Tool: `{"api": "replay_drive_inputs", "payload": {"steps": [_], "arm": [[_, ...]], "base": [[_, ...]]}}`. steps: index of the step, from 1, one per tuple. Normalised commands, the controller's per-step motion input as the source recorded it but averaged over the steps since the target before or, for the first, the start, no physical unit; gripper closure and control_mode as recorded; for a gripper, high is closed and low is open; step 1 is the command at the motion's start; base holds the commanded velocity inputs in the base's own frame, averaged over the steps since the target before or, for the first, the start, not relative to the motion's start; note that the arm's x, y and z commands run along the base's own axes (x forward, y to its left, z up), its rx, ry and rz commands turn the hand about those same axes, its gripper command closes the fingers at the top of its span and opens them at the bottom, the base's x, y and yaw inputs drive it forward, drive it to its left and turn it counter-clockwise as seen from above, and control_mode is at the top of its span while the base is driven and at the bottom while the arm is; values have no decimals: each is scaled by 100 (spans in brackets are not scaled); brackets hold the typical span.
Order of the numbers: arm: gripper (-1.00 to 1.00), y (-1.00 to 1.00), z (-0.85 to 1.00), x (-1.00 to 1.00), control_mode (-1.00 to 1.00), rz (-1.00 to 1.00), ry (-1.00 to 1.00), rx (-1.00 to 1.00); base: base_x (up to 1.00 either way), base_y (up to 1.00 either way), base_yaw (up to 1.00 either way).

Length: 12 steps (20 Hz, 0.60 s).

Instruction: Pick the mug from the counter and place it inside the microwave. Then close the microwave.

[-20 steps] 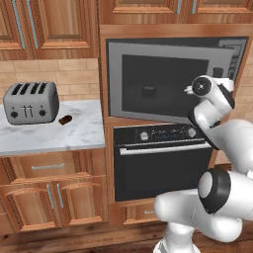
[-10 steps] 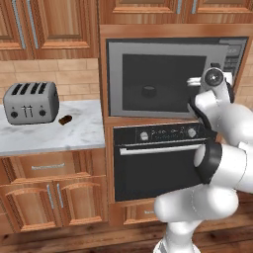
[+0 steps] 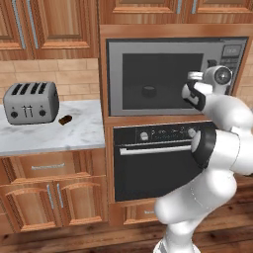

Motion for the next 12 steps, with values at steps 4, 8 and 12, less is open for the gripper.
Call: {"api": "replay_drive_inputs", "payload": {"steps": [4,8,12], "arm": [[-100,-3,0,42,-100,12,-3,8],[-100,0,0,41,-100,12,0,6],[-100,0,0,36,-100,11,0,4]], "base": [[0,0,0],[0,0,0],[0,0,0]]}}
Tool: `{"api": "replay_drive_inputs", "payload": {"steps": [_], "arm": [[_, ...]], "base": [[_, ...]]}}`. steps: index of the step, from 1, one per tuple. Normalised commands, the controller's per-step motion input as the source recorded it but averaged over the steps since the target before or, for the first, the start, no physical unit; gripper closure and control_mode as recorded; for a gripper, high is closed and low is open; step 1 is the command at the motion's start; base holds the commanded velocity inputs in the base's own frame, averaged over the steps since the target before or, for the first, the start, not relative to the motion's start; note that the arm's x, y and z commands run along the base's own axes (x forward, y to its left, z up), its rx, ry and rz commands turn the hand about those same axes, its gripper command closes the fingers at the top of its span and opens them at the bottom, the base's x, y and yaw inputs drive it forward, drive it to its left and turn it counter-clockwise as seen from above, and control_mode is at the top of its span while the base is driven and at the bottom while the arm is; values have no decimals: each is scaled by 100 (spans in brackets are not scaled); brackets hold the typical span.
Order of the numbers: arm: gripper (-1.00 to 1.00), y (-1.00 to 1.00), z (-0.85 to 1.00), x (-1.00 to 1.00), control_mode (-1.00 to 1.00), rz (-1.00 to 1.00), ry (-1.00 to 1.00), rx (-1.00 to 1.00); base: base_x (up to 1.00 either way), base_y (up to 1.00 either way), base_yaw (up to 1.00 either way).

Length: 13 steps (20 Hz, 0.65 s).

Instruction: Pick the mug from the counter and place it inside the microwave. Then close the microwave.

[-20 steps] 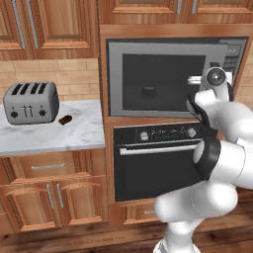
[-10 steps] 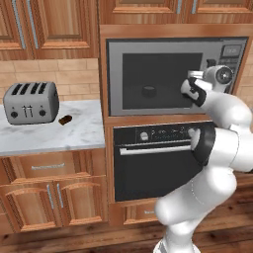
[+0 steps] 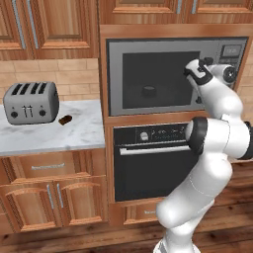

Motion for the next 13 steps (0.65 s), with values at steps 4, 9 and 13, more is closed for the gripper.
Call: {"api": "replay_drive_inputs", "payload": {"steps": [4,9,13], "arm": [[-100,0,0,30,-100,10,0,1],[-100,0,0,10,-100,7,0,0],[-100,0,0,0,-100,0,0,0]], "base": [[0,0,0],[0,0,0],[0,0,0]]}}
